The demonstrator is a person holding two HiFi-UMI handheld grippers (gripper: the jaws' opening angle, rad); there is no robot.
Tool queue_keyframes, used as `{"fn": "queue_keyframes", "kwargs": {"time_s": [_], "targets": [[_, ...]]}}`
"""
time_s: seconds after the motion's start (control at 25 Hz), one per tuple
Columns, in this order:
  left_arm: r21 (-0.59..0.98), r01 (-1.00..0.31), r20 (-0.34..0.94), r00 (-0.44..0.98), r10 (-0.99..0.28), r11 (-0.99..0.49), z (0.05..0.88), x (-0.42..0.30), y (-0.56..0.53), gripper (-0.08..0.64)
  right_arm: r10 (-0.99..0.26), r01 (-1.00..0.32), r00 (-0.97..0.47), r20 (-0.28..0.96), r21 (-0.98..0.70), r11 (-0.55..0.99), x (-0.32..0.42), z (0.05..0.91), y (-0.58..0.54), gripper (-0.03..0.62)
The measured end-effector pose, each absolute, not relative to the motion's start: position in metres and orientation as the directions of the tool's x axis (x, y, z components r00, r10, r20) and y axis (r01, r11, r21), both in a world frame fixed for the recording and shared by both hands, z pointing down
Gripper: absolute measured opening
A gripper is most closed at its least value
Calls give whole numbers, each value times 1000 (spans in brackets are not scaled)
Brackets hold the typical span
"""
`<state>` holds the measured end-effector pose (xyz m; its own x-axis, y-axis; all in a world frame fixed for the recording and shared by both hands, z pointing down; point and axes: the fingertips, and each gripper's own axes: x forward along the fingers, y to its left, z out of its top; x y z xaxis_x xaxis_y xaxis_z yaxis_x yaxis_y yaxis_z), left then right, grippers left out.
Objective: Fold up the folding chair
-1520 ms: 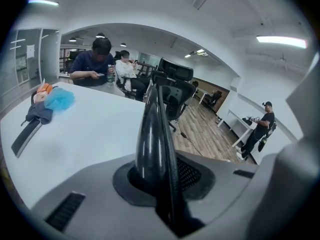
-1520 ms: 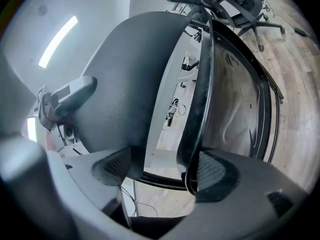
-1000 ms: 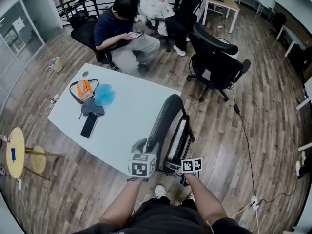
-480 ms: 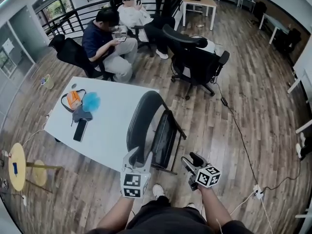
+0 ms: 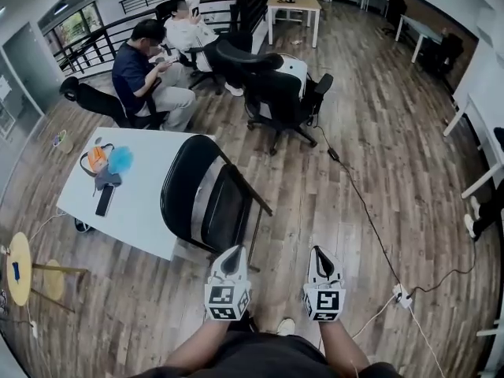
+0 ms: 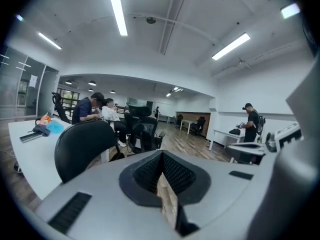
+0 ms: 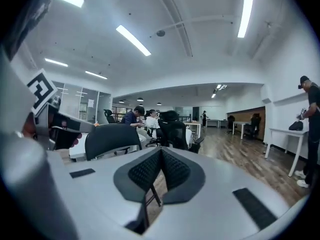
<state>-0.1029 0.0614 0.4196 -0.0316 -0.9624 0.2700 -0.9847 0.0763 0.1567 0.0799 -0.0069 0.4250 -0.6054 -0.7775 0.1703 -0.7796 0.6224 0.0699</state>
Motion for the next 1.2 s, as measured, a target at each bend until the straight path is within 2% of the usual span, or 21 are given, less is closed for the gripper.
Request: {"fn": "queue_keyframes", "kwargs": {"time_s": [0.28, 0.88, 1.2], "targets": [[214, -977, 306, 45, -951, 22, 452, -12, 89, 5, -796, -801, -578, 182, 63, 596, 160, 430, 41, 14], [143, -990, 301, 58, -952, -14, 436, 43, 139, 6, -762, -763, -637, 111, 50, 645, 193, 421, 96, 14], [77, -997, 173, 29, -985, -16, 409, 53, 118, 6, -786, -785, -617, -22, 89, 613, 212, 403, 74, 14]]}}
